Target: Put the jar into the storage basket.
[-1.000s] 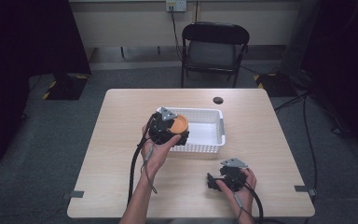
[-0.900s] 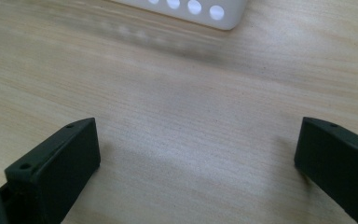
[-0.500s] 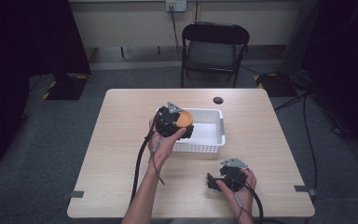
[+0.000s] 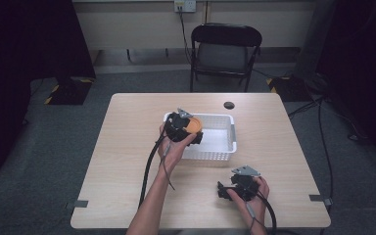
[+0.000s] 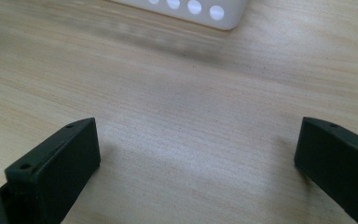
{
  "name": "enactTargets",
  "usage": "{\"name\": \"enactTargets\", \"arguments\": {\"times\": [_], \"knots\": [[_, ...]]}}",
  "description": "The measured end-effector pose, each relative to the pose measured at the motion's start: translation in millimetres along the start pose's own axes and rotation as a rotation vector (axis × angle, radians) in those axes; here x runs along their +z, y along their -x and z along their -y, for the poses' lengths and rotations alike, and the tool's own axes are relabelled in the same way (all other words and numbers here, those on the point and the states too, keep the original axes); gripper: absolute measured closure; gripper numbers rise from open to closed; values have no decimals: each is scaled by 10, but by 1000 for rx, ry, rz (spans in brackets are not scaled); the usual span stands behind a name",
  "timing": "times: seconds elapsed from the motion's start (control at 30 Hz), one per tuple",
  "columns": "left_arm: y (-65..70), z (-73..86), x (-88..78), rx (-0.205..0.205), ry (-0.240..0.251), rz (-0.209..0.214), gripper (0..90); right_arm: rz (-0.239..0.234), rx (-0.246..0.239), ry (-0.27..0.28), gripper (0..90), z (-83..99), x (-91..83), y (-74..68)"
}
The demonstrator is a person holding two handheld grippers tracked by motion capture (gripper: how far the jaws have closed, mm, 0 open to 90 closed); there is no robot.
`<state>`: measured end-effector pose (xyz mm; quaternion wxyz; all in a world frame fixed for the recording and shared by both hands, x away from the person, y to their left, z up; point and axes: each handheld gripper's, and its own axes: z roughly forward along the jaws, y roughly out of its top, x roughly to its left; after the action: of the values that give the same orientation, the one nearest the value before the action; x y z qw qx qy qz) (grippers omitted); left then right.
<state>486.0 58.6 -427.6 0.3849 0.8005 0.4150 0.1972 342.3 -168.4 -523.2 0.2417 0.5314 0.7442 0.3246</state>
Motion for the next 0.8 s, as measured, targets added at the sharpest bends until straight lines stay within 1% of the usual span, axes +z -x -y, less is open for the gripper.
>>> {"name": "enactTargets", "arguments": {"times": [0.07, 0.17, 0.3, 0.4, 0.5, 0.63, 0.8], "knots": [[-27, 30, 47, -18, -11, 7, 97, 0, -1, 1, 0, 0, 0, 1], [-32, 40, 62, -14, -16, 6, 97, 0, -1, 1, 0, 0, 0, 1], [-49, 61, 117, -16, -23, -5, 97, -1, 1, -1, 0, 0, -1, -1], [-47, 71, 164, -14, -37, -33, 97, 0, -1, 0, 0, 0, 0, 1], [-42, 81, 206, -18, -46, -25, 97, 0, -1, 0, 0, 0, 0, 1], [1, 88, 254, -16, -71, -16, 97, 0, -1, 1, 0, 0, 0, 1], [8, 108, 302, -5, -101, -36, 97, 0, 0, 0, 0, 1, -1, -1]]}}
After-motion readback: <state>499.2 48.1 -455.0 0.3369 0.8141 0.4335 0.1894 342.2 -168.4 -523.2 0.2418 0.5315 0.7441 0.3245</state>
